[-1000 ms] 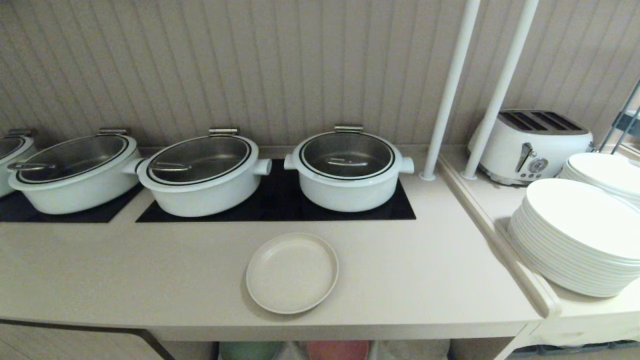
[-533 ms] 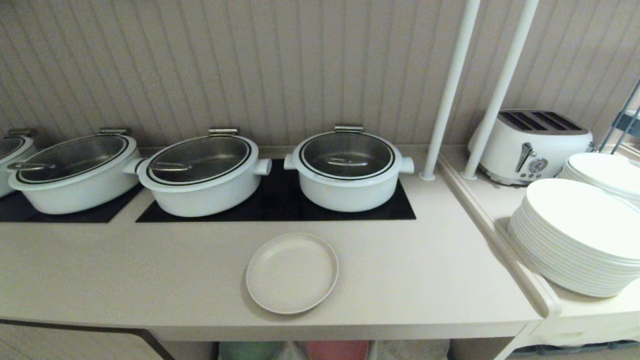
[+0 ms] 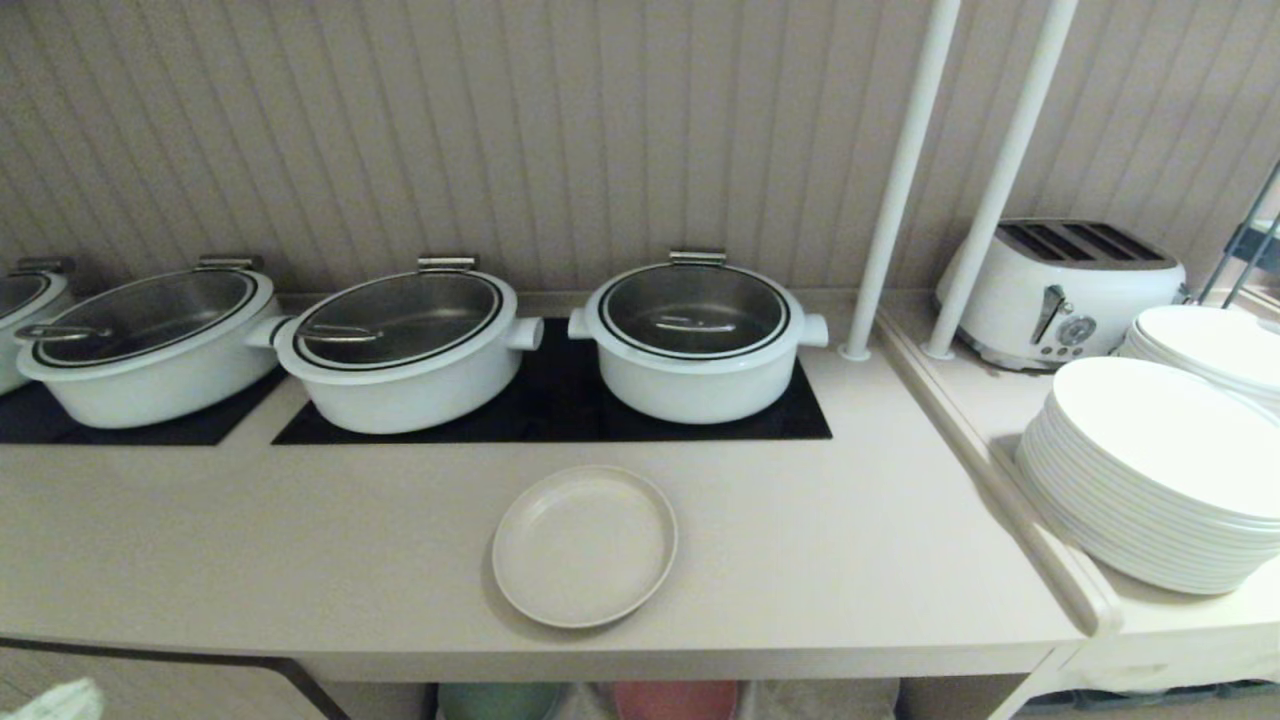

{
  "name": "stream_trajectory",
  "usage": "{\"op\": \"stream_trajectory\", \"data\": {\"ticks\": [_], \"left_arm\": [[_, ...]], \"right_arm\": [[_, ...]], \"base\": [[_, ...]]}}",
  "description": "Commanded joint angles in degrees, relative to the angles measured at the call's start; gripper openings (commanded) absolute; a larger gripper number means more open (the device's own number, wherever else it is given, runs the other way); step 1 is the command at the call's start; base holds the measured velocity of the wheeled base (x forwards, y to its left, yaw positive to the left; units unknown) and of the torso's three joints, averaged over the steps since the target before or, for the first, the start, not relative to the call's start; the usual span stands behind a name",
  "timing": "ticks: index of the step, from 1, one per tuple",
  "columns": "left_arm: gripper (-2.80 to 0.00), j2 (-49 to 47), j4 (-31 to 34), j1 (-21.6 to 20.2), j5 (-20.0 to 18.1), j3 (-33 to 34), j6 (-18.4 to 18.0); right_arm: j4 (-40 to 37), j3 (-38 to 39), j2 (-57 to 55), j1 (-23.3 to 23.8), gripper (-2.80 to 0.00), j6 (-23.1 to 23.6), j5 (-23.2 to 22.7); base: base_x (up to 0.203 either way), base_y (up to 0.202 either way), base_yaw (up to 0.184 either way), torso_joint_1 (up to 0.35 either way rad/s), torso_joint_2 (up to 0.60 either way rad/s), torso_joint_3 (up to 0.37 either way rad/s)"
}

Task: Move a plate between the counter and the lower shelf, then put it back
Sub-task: Pick up the plate

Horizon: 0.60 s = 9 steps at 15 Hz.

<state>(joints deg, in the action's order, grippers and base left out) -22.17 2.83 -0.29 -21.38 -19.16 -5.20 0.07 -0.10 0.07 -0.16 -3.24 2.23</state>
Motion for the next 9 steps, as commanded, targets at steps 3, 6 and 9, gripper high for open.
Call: {"op": "stream_trajectory", "data": {"ticks": [3,6,9], "left_arm": [[-2.80,-26.2,-0.3,2.8,-5.2,-9.1,-3.3],[-2.80,-41.8,-0.4,9.4,-1.4,-16.0,-4.8],[-2.80,-55.3,-0.4,17.3,5.8,-23.2,0.4]], "right_arm": [[0.0,0.0,-0.1,0.0,-2.80,0.0,0.0],[0.0,0.0,-0.1,0.0,-2.80,0.0,0.1],[0.0,0.0,-0.1,0.0,-2.80,0.0,0.1]], "base": [[0.000,0.000,0.000,0.000,0.00,0.000],[0.000,0.000,0.000,0.000,0.00,0.000],[0.000,0.000,0.000,0.000,0.00,0.000]]}}
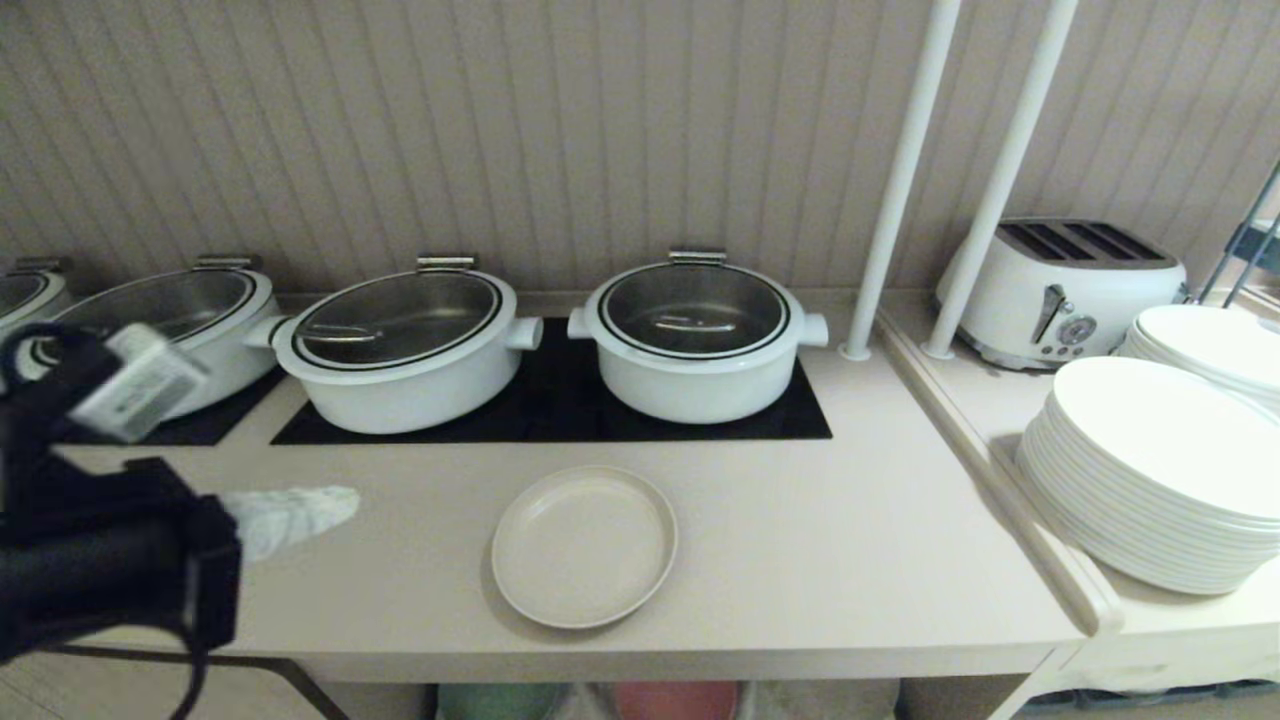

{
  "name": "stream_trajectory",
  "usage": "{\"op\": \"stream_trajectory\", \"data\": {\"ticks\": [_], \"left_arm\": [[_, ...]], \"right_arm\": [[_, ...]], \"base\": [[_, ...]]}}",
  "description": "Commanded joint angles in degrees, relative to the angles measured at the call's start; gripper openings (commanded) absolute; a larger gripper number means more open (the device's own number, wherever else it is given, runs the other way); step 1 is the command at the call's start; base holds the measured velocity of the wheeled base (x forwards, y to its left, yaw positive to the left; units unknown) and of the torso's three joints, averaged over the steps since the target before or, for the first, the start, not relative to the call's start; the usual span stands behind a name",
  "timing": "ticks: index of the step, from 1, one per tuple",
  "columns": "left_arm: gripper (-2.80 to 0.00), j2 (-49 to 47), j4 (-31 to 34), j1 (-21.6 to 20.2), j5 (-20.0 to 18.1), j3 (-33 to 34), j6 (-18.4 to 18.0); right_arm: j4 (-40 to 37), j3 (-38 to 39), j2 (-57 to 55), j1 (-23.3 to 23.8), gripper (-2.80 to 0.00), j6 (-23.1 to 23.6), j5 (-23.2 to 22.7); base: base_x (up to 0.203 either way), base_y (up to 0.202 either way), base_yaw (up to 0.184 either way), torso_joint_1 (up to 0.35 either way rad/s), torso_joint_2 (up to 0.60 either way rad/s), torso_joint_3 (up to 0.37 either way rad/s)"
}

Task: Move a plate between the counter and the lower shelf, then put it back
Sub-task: Pick up the plate

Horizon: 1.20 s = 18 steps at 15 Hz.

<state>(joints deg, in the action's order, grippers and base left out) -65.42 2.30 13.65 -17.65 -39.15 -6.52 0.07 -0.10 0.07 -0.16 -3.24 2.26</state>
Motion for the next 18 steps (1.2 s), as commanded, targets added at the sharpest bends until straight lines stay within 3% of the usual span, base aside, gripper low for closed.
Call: {"op": "stream_trajectory", "data": {"ticks": [1,5,8,11,13,14,18], "left_arm": [[-2.80,-16.4,0.1,4.5,4.6,-4.8,3.0],[-2.80,-32.6,0.0,8.9,17.2,-10.8,5.7],[-2.80,-41.3,-0.4,9.9,22.5,-14.1,6.4],[-2.80,-47.0,-5.9,10.9,26.9,-15.6,9.3],[-2.80,-47.8,-6.1,11.6,27.3,-16.8,9.9],[0.00,-48.1,-6.1,11.7,27.3,-17.0,9.9],[0.00,-47.9,-6.3,11.7,27.5,-17.5,9.8]], "right_arm": [[0.0,0.0,-0.1,0.0,-2.80,0.0,0.0],[0.0,0.0,-0.1,0.0,-2.80,0.0,0.0],[0.0,0.0,-0.1,0.0,-2.80,0.0,0.0],[0.0,0.0,-0.1,0.0,-2.80,0.0,0.0],[0.0,0.0,-0.1,0.0,-2.80,0.0,0.0],[0.0,0.0,-0.1,0.0,-2.80,0.0,0.0],[0.0,0.0,-0.1,0.0,-2.80,0.0,-0.1]], "base": [[0.000,0.000,0.000,0.000,0.00,0.000],[0.000,0.000,0.000,0.000,0.00,0.000],[0.000,0.000,0.000,0.000,0.00,0.000],[0.000,0.000,0.000,0.000,0.00,0.000],[0.000,0.000,0.000,0.000,0.00,0.000],[0.000,0.000,0.000,0.000,0.00,0.000],[0.000,0.000,0.000,0.000,0.00,0.000]]}}
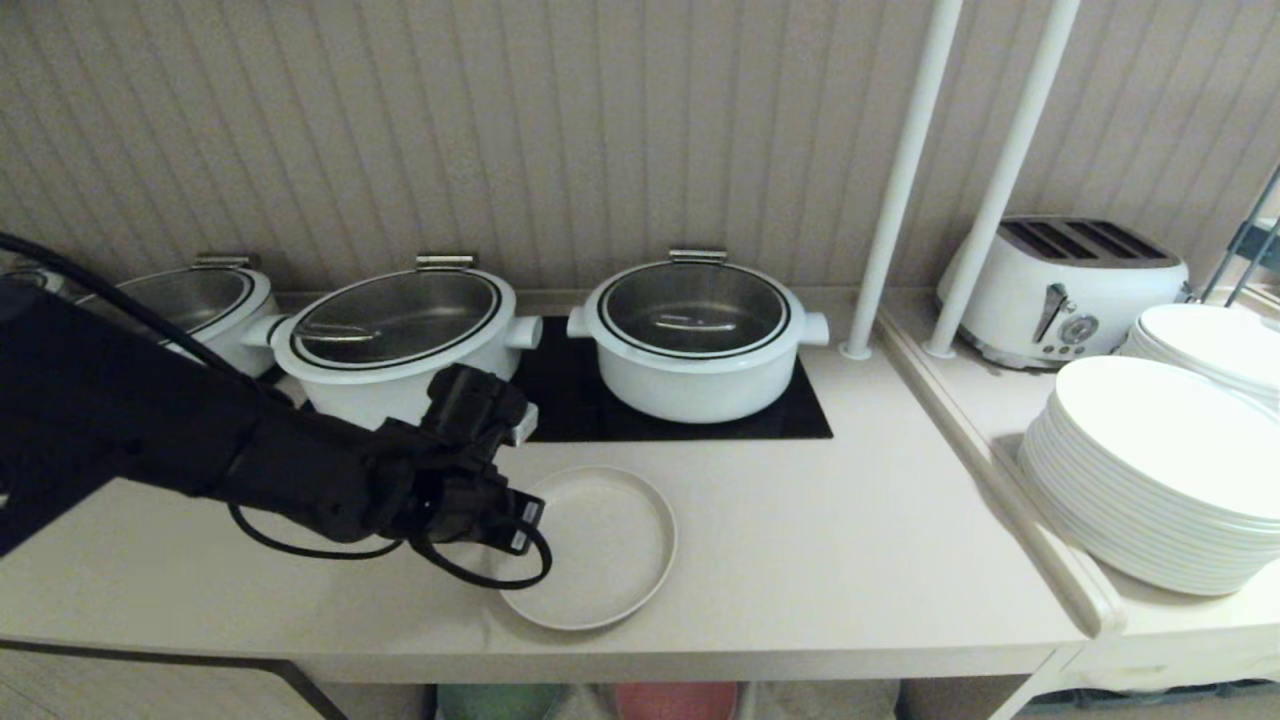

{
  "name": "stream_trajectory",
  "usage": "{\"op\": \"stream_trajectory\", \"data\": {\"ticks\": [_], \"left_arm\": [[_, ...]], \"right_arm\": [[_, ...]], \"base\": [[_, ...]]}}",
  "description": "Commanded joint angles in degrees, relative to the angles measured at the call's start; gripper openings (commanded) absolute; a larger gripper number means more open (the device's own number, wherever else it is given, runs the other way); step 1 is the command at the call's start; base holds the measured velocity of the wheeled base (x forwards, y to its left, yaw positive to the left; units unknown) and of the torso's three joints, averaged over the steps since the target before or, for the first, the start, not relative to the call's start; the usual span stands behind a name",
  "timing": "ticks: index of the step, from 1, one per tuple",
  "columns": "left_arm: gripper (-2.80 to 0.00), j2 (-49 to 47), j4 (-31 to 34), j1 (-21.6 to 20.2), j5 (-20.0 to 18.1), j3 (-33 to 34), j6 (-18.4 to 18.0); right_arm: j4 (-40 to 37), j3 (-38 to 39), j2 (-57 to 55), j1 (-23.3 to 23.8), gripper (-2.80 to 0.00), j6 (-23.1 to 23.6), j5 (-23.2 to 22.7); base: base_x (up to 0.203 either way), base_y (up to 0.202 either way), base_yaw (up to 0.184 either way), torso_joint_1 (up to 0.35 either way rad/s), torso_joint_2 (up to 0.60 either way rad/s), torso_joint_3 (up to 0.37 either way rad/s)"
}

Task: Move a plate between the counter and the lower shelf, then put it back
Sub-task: Pick up the plate

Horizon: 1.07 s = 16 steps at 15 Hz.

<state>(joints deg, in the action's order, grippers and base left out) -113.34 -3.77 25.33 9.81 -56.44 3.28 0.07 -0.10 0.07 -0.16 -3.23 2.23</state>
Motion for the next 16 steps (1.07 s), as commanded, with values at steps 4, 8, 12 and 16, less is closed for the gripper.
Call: {"op": "stream_trajectory", "data": {"ticks": [4,8,12,16], "left_arm": [[0.00,0.4,0.1,-0.5,0.6,-0.5,-0.3],[0.00,-2.9,0.1,-2.6,3.8,-0.5,-0.2],[0.00,-5.5,-0.2,-2.6,3.4,-1.9,-0.1],[0.00,-7.5,0.0,-1.7,3.1,-5.8,0.1]], "right_arm": [[0.0,0.0,-0.1,0.0,-2.80,0.0,0.0],[0.0,0.0,-0.1,0.0,-2.80,0.0,0.1],[0.0,0.0,-0.1,0.0,-2.80,0.0,0.1],[0.0,0.0,-0.1,0.0,-2.80,0.0,0.1]], "base": [[0.000,0.000,0.000,0.000,0.00,0.000],[0.000,0.000,0.000,0.000,0.00,0.000],[0.000,0.000,0.000,0.000,0.00,0.000],[0.000,0.000,0.000,0.000,0.00,0.000]]}}
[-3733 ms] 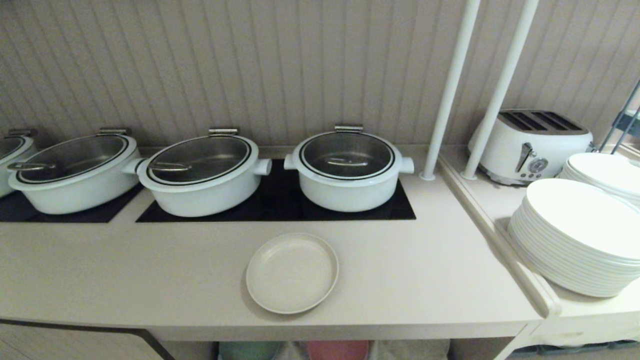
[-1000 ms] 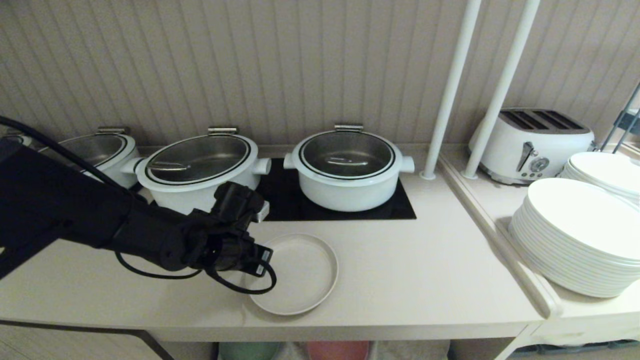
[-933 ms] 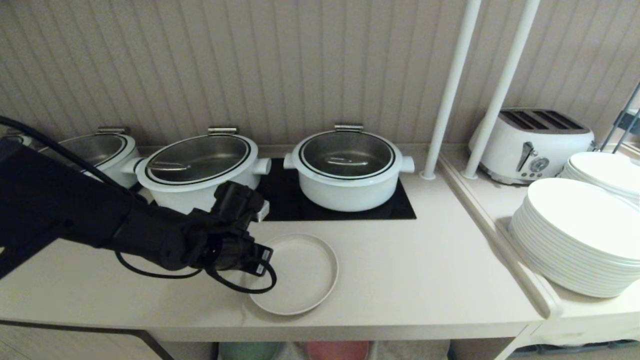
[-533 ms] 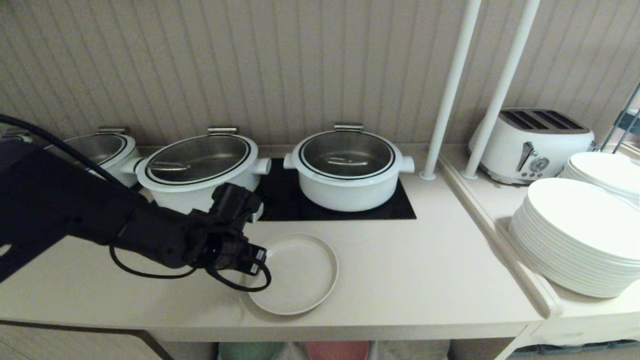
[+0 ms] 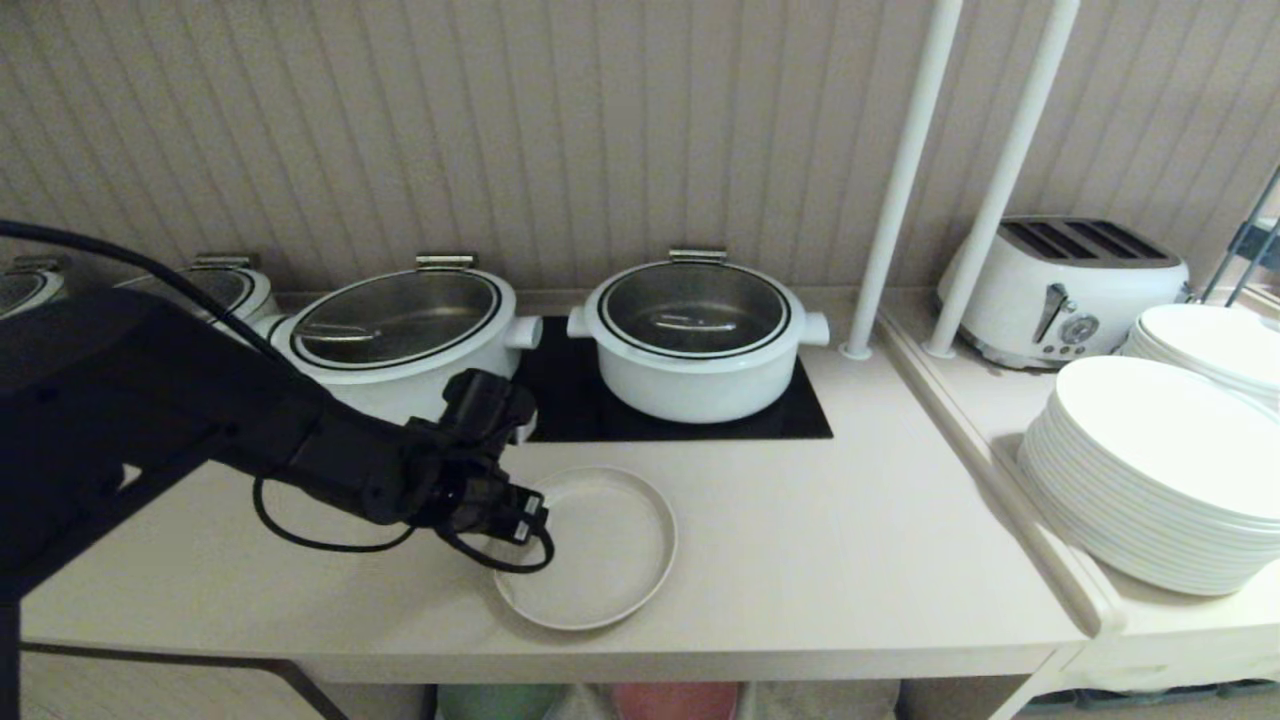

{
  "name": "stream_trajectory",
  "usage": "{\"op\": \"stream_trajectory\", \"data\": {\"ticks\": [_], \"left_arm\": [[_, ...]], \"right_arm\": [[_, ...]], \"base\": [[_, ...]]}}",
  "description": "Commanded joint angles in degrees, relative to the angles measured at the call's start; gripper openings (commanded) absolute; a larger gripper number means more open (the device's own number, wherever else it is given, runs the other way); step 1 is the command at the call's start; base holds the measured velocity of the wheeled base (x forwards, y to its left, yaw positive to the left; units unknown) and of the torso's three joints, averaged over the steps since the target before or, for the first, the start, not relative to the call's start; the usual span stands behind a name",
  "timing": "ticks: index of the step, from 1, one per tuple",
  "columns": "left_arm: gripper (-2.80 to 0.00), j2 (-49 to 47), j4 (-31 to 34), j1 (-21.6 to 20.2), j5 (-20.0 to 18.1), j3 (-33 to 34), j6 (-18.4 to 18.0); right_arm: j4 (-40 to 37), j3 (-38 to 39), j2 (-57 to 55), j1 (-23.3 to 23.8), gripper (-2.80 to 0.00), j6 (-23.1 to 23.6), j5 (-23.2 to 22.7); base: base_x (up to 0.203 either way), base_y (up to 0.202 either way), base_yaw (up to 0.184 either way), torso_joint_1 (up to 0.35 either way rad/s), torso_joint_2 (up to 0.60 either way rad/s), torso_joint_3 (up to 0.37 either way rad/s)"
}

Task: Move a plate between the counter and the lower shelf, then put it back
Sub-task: Pick up the plate

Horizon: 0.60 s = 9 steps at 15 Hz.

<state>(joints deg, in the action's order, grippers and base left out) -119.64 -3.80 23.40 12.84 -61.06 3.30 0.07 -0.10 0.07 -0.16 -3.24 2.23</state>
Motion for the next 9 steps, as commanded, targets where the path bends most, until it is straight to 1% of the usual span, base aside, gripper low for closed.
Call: {"op": "stream_trajectory", "data": {"ticks": [1,9], "left_arm": [[0.00,-1.7,0.1,0.2,0.2,-1.5,-0.2],[0.00,-4.0,0.1,0.2,0.2,-1.7,-0.3]], "right_arm": [[0.0,0.0,-0.1,0.0,-2.80,0.0,0.1],[0.0,0.0,-0.1,0.0,-2.80,0.0,0.0]], "base": [[0.000,0.000,0.000,0.000,0.00,0.000],[0.000,0.000,0.000,0.000,0.00,0.000]]}}
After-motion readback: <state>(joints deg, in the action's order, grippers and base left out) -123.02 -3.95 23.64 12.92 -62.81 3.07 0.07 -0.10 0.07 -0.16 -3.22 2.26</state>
